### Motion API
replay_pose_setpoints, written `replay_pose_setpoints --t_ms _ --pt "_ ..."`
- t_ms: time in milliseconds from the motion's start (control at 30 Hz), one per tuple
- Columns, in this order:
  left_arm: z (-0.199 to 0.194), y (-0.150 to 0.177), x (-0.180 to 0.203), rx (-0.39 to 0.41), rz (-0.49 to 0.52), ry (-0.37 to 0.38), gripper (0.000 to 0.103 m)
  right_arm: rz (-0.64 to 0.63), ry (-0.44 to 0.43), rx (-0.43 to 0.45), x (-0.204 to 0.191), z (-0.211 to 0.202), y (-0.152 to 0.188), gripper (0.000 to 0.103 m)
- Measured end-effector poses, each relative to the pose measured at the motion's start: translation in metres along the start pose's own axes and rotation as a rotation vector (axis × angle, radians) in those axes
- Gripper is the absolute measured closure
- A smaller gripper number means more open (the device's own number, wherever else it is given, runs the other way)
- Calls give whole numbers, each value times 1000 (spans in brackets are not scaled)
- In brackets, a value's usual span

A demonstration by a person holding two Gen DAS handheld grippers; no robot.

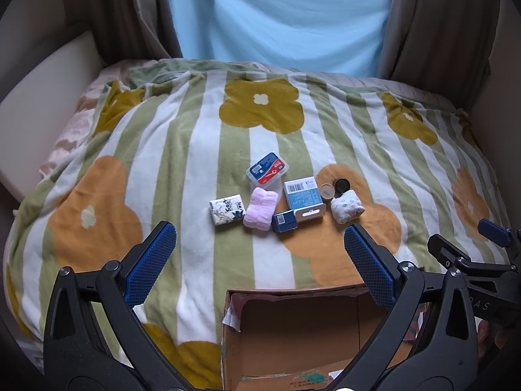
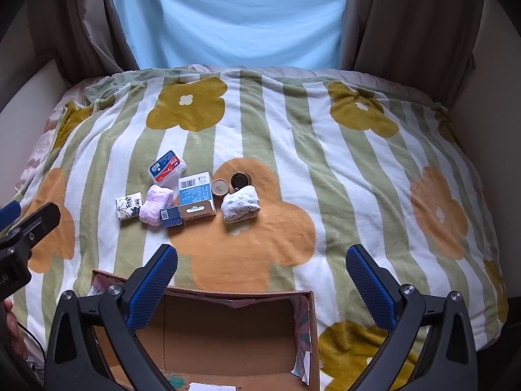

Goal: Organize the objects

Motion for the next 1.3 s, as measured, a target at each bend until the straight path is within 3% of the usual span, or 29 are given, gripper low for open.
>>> replay_pose_setpoints --t_ms 667,1133,1300 --pt "-2 6 -11 -6 -15 -3 0 3 -5 8 -1 -3 -3 1" --pt "-5 -11 -23 10 -4 2 0 -7 -3 14 -1 -3 -14 1" --pt "-3 -25 -28 17 25 48 0 -13 -39 1 -1 1 -24 1"
Point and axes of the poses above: each gripper's, at about its wrist camera, not at the fingertips, and z roughly the way its jaws point, x to its right, y to its underside, the point moved 5 cm from there along z, roughly the way its jaws point
